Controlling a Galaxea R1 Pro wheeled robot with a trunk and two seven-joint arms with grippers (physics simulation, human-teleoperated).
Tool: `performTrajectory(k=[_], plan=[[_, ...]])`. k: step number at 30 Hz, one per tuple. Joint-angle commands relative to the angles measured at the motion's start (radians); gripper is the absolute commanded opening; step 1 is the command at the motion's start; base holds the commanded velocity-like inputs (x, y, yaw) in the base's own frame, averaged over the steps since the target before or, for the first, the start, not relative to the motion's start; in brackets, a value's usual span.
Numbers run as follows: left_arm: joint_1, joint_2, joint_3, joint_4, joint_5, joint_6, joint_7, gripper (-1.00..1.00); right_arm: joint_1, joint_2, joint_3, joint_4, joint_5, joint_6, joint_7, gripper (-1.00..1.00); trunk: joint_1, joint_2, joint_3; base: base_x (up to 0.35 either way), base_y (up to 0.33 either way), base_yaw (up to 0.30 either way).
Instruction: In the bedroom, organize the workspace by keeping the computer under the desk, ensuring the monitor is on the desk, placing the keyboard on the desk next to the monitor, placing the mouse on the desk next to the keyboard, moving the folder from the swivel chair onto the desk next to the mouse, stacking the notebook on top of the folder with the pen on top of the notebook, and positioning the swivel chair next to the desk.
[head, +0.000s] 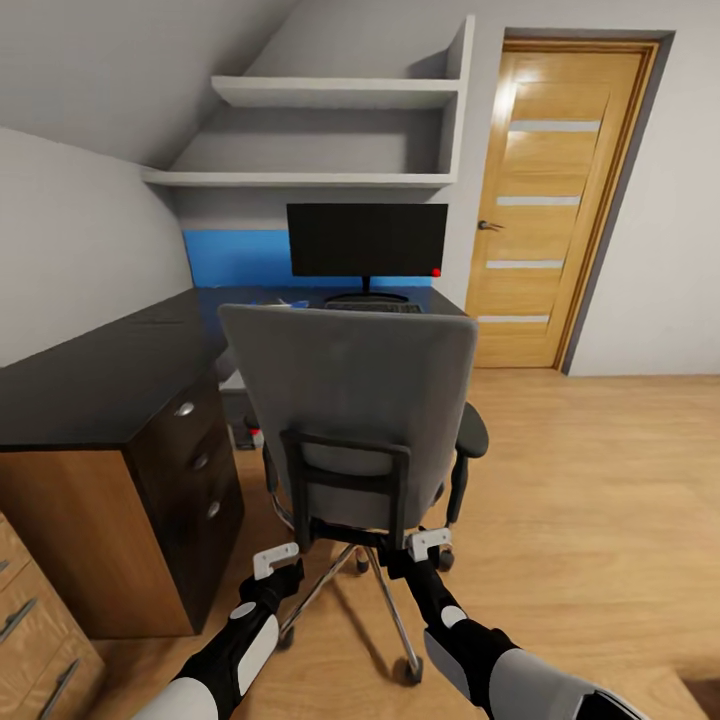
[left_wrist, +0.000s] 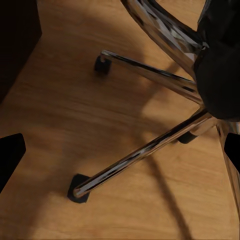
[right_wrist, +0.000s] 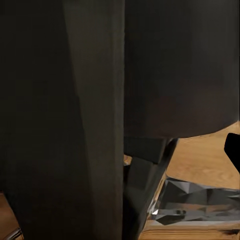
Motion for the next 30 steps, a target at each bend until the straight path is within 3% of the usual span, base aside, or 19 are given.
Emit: performTrajectory(k=[1,30], plan=[[-0.001,0.000,-0.006,0.000,0.007,-0.004,0.005,1.00,-0.001,0.000,0.007,0.001,-0.001,-0.002,-0.009,1.00,0.000,0.000,-0.001,0.165,-0.004,0.001],[-0.001,0.000,-0.006,0.002,0.006,-0.006,0.003,1.00,-0.001,0.000,0.007,0.002,-0.002,-0.002,-0.009,1.00,0.000,0.000,-0.001,0.296,0.000,0.000]])
